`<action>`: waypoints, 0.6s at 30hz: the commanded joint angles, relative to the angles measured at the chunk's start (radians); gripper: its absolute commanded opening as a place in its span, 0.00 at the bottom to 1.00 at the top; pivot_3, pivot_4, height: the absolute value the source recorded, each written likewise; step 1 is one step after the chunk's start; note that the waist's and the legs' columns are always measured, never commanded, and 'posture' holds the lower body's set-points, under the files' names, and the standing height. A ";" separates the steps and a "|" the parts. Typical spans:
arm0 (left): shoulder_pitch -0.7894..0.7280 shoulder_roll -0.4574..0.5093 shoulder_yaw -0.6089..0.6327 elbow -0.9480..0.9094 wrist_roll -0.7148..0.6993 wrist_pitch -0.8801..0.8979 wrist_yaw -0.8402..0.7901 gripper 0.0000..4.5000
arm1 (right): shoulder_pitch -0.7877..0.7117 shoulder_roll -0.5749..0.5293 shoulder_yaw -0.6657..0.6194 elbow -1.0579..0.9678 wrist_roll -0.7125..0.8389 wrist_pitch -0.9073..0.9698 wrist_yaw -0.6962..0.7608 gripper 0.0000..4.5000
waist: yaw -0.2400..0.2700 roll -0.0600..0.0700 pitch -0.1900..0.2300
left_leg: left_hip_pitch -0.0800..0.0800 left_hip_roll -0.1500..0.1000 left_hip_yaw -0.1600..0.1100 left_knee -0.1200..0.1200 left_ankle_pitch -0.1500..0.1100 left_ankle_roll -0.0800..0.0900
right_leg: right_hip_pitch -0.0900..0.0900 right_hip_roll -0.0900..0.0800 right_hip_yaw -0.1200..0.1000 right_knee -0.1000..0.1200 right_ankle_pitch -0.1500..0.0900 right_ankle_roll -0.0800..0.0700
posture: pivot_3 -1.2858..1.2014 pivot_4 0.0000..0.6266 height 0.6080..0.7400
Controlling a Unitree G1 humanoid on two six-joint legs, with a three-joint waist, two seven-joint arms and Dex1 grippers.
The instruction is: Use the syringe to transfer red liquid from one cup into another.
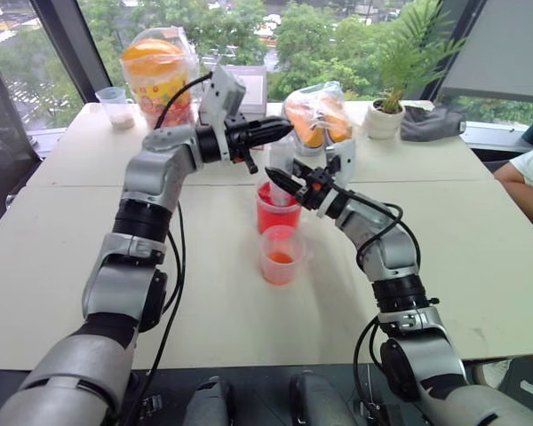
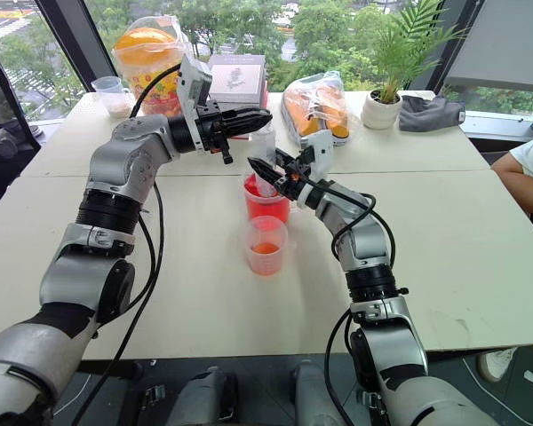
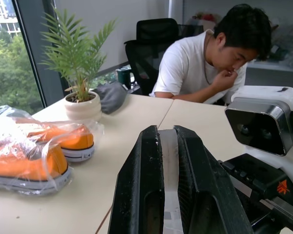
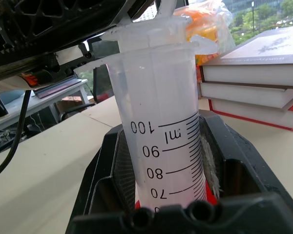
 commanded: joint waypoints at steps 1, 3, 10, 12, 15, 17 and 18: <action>-0.079 0.034 0.059 -0.006 0.001 -0.031 0.028 0.01 | -0.002 0.001 0.026 -0.022 0.009 -0.002 0.037 0.34 | 0.000 0.000 0.000 | 0.000 0.000 0.000 0.000 0.000 0.000 | 0.000 0.000 0.000 0.000 0.000 0.000 | 0.52 0.24 1.00; -0.095 0.043 0.064 0.003 0.003 -0.037 0.031 0.01 | 0.003 0.001 0.040 -0.014 0.005 0.005 0.048 0.34 | -0.001 0.000 0.000 | 0.000 0.000 0.000 0.000 0.000 0.000 | 0.000 0.000 0.000 0.000 0.000 0.000 | 0.52 0.24 1.00; -0.147 0.068 0.086 0.050 0.012 -0.059 0.058 0.01 | 0.018 0.002 0.065 0.012 -0.007 0.016 0.071 0.34 | 0.000 0.000 0.000 | 0.000 0.000 0.000 0.000 0.000 0.000 | 0.000 0.000 0.000 0.000 0.000 0.000 | 0.52 0.24 1.00; -0.162 0.075 0.093 0.063 0.013 -0.068 0.065 0.01 | 0.022 0.001 0.069 0.024 -0.010 0.014 0.078 0.34 | 0.000 0.000 0.000 | 0.000 0.000 0.000 0.000 0.000 0.000 | 0.000 0.000 0.000 0.000 0.000 0.000 | 0.52 0.24 1.00; -0.177 0.082 0.097 0.078 0.014 -0.077 0.067 0.01 | 0.022 0.002 0.070 0.041 -0.014 0.005 0.080 0.34 | -0.001 0.000 0.000 | 0.000 0.000 0.000 0.000 0.000 0.000 | 0.000 0.000 0.000 0.000 0.000 0.000 | 0.52 0.24 1.00; -0.184 0.084 0.098 0.088 0.014 -0.083 0.066 0.01 | 0.021 0.002 0.071 0.047 -0.014 0.002 0.081 0.34 | -0.001 0.000 0.000 | 0.000 0.000 0.000 0.000 0.000 0.000 | 0.000 0.000 0.000 0.000 0.000 0.000 | 0.52 0.24 1.00; -0.186 0.085 0.098 0.090 0.014 -0.085 0.066 0.01 | 0.021 0.002 0.072 0.048 -0.014 0.000 0.081 0.34 | -0.001 0.000 0.000 | 0.000 0.000 0.000 0.000 0.000 0.000 | 0.000 0.000 0.000 0.000 0.000 0.000 | 0.52 0.24 1.00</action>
